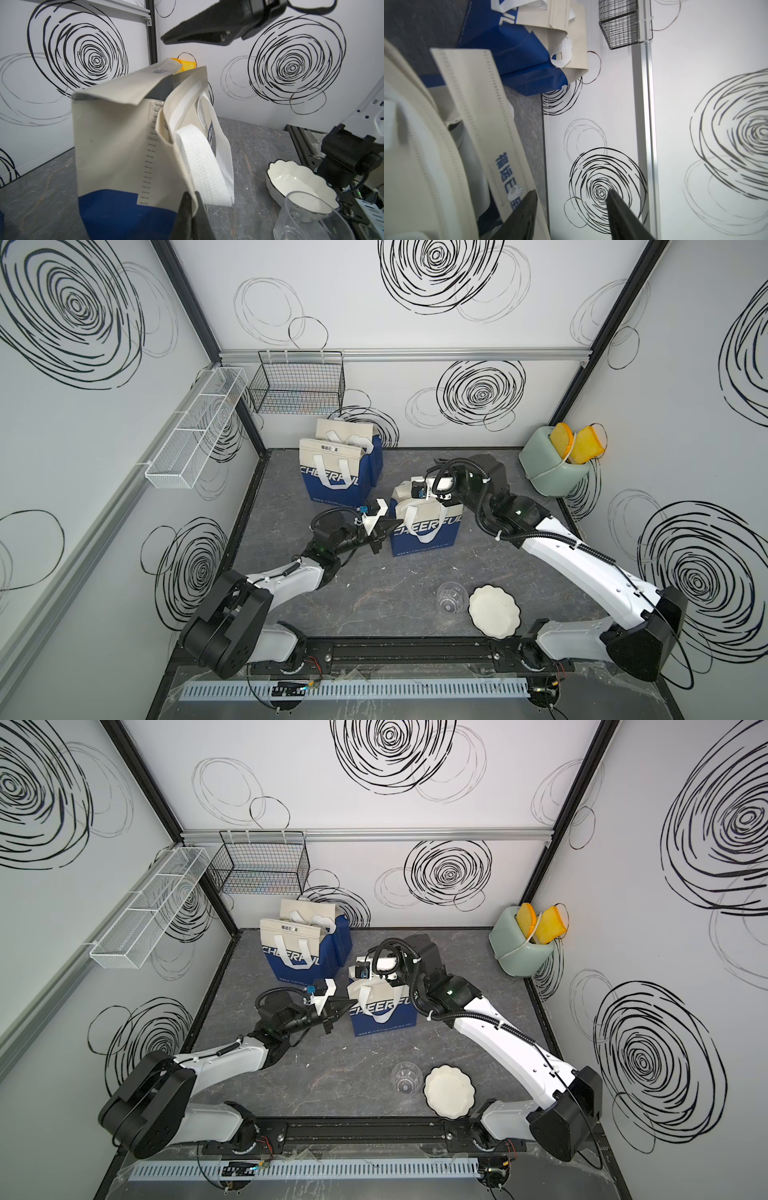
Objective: Open the takeout bag
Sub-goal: Open the takeout bag at the center of the board, then move the takeout bag to the center of the board.
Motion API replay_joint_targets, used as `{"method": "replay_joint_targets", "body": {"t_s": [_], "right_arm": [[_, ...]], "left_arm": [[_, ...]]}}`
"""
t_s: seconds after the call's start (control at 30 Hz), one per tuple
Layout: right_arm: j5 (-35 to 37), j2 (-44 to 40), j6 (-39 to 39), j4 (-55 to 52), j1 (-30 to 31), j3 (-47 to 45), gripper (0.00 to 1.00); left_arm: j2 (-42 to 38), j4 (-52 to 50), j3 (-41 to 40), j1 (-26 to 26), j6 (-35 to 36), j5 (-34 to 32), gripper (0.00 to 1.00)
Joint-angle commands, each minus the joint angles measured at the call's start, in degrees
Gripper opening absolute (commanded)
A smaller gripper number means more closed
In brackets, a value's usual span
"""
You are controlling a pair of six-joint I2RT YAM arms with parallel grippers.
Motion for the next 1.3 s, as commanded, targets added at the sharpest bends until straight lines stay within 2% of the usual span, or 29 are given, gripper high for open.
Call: {"method": "replay_joint_targets", "body": {"t_s": [0.0, 0.07, 0.2, 0.37, 0.47, 0.57, 0.63, 0.7, 0.8, 0.87, 0.9, 0.97, 1.03, 1.1, 1.2, 1.27], "right_arm": [[-2.5, 0.3, 5.2, 2.2, -1.1, 2.4, 0.62], [-3.0, 0.6, 6.5, 2.4, -1.5, 2.4, 0.63], [-3.1, 0.3, 9.9, 2.7, -1.7, 2.2, 0.64], [-7.0, -2.1, 21.2, 3.9, -3.0, 0.5, 0.67], [-6.1, -4.0, 28.3, 6.0, -3.1, -1.7, 0.69], [-7.3, -7.3, 38.2, 9.1, -4.5, -4.1, 0.76], [-8.7, -9.3, 44.6, 10.6, -5.9, -5.8, 0.79], [-9.6, -10.9, 49.4, 10.9, -6.7, -6.9, 0.8], [-8.4, -12.8, 57.6, 8.9, -6.9, -7.0, 0.83], [-9.5, -13.9, 61.9, 6.4, -6.8, -6.6, 0.82], [-11.5, -14.6, 64.2, 5.5, -6.6, -7.0, 0.82], [-15.7, -16.2, 67.3, 6.1, -6.0, -9.3, 0.78], [-17.6, -17.0, 70.2, 6.4, -2.8, -10.9, 0.76], [-16.0, -17.0, 72.0, 7.7, 2.5, -12.1, 0.75], [-12.2, -14.4, 71.4, 8.9, 12.3, -12.8, 0.75], [-8.5, -11.5, 73.8, 9.4, 16.9, -12.6, 0.75]], "left_arm": [[-2.7, 1.3, -0.6, -0.3, 1.1, 0.7, 0.18], [-3.4, 1.3, -0.8, -0.5, 0.8, 0.1, 0.29], [-4.0, 0.1, -0.5, -0.7, 0.7, -0.5, 0.34], [-5.9, -1.8, -0.5, -1.0, 0.2, -2.1, 0.45], [-8.7, -1.8, -1.7, -1.2, -1.3, -4.8, 0.54], [-12.0, -0.7, -3.6, -2.0, -4.3, -9.3, 0.66], [-14.3, -1.6, -4.3, -2.3, -6.8, -11.7, 0.68], [-17.6, -6.1, -4.1, -2.6, -9.0, -17.6, 0.7], [-23.6, -15.6, -2.5, -2.0, -17.4, -34.4, 0.83], [-27.2, -24.7, -0.5, 0.1, -23.3, -42.8, 0.87], [-28.7, -28.5, 0.5, 2.0, -27.0, -44.2, 0.87], [-30.9, -34.5, 2.0, 6.8, -30.2, -41.8, 0.86], [-32.5, -38.7, 3.2, 10.6, -32.2, -38.5, 0.86], [-33.9, -42.4, 4.1, 12.6, -32.5, -36.9, 0.85], [-36.5, -46.3, 5.4, 13.1, -31.5, -38.5, 0.85], [-38.1, -48.4, 6.4, 13.4, -31.0, -41.2, 0.86]]}}
